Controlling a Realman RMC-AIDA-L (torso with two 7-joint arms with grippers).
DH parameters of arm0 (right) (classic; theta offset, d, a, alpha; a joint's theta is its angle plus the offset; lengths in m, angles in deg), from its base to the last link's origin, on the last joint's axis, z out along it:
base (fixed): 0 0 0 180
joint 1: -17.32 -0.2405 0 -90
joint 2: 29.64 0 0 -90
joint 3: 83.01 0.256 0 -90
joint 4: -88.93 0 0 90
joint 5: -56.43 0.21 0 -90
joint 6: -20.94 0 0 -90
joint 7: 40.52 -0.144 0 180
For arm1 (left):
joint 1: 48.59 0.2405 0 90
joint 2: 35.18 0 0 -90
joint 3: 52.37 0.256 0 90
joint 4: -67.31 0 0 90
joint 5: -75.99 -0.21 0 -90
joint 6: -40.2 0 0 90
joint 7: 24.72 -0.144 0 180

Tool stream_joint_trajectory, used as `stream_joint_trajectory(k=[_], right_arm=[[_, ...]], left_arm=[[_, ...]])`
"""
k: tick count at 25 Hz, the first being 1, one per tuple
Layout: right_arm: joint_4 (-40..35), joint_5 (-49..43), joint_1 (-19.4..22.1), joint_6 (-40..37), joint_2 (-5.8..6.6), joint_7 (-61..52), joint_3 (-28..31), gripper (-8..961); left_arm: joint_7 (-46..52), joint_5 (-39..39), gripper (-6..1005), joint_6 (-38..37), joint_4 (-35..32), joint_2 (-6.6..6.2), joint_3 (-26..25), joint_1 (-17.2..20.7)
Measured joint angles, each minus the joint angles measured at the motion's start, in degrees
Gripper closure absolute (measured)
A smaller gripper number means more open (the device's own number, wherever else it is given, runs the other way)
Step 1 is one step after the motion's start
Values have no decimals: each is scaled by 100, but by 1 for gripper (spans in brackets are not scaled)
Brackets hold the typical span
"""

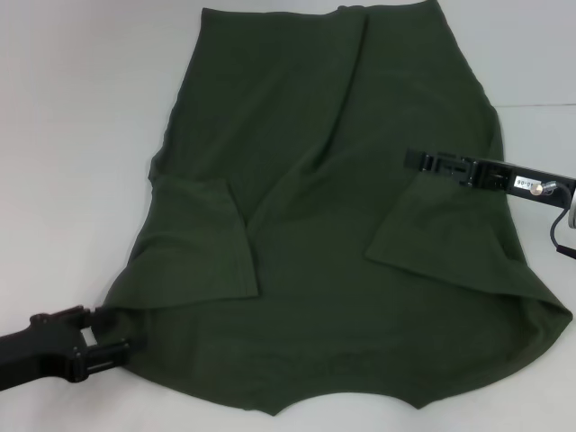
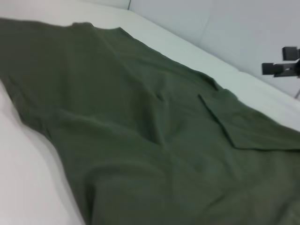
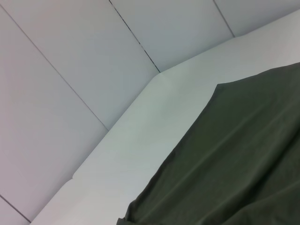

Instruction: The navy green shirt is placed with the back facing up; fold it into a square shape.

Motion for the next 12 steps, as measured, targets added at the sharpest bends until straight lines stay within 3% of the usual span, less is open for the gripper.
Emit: stream_joint_trajectory(k=[6, 12], right_arm=[[0, 25, 0, -27, 19, 0, 12, 67], [-5, 51, 0, -32, 33, 0, 14, 66]], left_arm=[[1076, -519, 249, -266, -375, -6, -10, -1], [1381, -685, 248, -257, -499, 15, -23, -41]])
